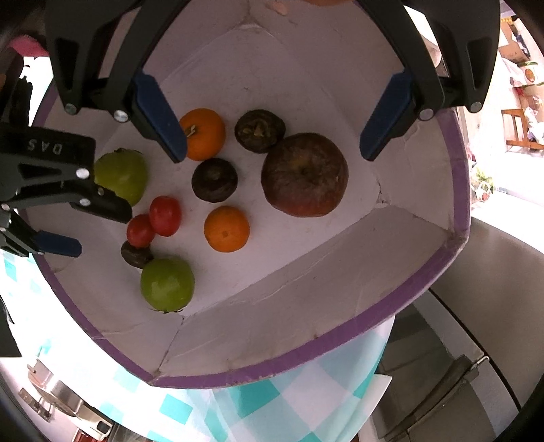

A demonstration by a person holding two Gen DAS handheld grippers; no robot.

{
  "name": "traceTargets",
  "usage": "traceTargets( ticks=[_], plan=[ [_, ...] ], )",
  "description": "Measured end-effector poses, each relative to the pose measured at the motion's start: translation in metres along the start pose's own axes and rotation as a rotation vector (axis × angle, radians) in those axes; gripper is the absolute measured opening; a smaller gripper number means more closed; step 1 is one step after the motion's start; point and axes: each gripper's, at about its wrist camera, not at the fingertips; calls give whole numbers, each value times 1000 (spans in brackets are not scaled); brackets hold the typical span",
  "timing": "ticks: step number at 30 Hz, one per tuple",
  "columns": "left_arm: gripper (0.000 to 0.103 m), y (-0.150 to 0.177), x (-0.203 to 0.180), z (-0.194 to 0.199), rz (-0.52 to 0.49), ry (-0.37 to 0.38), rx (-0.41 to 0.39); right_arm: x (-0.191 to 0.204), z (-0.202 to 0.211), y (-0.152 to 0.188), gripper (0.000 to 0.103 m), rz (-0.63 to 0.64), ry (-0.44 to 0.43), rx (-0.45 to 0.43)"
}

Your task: Organize fruits

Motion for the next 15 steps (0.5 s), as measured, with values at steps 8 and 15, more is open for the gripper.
traceTargets(
  ticks=[8,15],
  plan=[
    [101,1,5,3,31,-41,-20,-1,4,2,87,-5,-40,-21],
    [101,7,-13,22,34,-243,-91,-22,59,27,87,-20,-172,-178]
  ],
)
Point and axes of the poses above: each gripper's, at about its wrist camera, not at the fingertips, and z roughly against the way its jaws point, x to its left, y to its underside, and after that the axes turned 5 degrees about y, right-handed
